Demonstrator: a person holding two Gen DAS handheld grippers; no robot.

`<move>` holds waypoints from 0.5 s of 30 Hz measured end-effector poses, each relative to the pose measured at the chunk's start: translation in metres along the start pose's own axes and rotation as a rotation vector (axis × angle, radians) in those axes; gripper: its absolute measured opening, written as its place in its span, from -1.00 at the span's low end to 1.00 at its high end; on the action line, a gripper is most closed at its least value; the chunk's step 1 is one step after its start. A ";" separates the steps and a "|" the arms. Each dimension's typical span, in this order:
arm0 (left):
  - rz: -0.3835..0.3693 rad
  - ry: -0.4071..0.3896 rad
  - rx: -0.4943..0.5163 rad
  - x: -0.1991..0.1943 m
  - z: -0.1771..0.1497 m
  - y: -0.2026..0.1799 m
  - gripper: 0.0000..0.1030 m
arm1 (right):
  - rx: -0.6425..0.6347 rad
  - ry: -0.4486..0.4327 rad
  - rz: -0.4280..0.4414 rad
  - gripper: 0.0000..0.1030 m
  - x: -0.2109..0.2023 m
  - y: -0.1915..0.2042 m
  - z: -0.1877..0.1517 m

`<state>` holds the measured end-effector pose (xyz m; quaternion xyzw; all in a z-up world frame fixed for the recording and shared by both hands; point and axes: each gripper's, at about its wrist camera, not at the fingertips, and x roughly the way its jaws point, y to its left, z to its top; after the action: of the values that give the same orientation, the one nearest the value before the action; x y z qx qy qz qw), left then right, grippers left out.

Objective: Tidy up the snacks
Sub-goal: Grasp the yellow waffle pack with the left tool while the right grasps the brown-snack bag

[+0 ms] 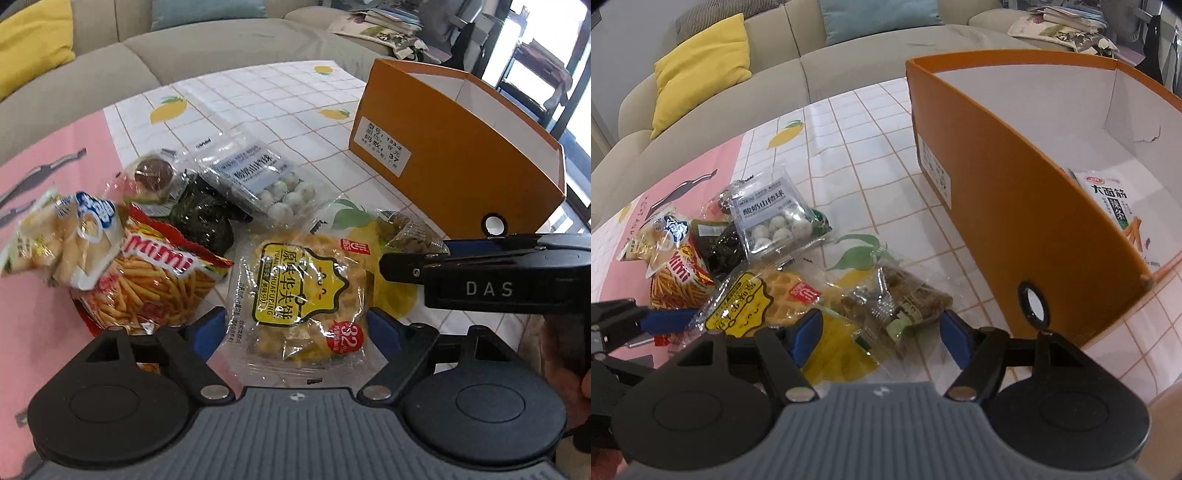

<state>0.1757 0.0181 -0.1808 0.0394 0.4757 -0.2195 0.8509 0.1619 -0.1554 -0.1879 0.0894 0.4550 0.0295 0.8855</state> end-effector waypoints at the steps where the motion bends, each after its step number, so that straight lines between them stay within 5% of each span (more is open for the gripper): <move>1: 0.002 0.002 -0.005 0.002 -0.001 -0.001 0.91 | -0.005 0.001 -0.007 0.27 0.001 0.001 0.000; 3: 0.008 0.007 -0.026 0.004 -0.001 -0.002 0.91 | -0.024 -0.001 -0.024 0.02 0.002 0.002 -0.001; 7: 0.030 0.012 -0.064 0.006 -0.003 -0.005 0.89 | -0.038 0.008 -0.024 -0.17 0.004 0.002 -0.002; 8: 0.031 0.013 -0.072 0.006 -0.004 -0.006 0.83 | -0.040 0.020 -0.023 -0.53 0.006 0.002 -0.003; 15: 0.058 0.004 -0.139 -0.006 -0.010 -0.010 0.46 | -0.068 0.012 -0.024 -0.68 0.001 0.005 -0.004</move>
<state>0.1613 0.0140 -0.1801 -0.0056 0.4901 -0.1609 0.8567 0.1593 -0.1503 -0.1902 0.0539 0.4600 0.0349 0.8856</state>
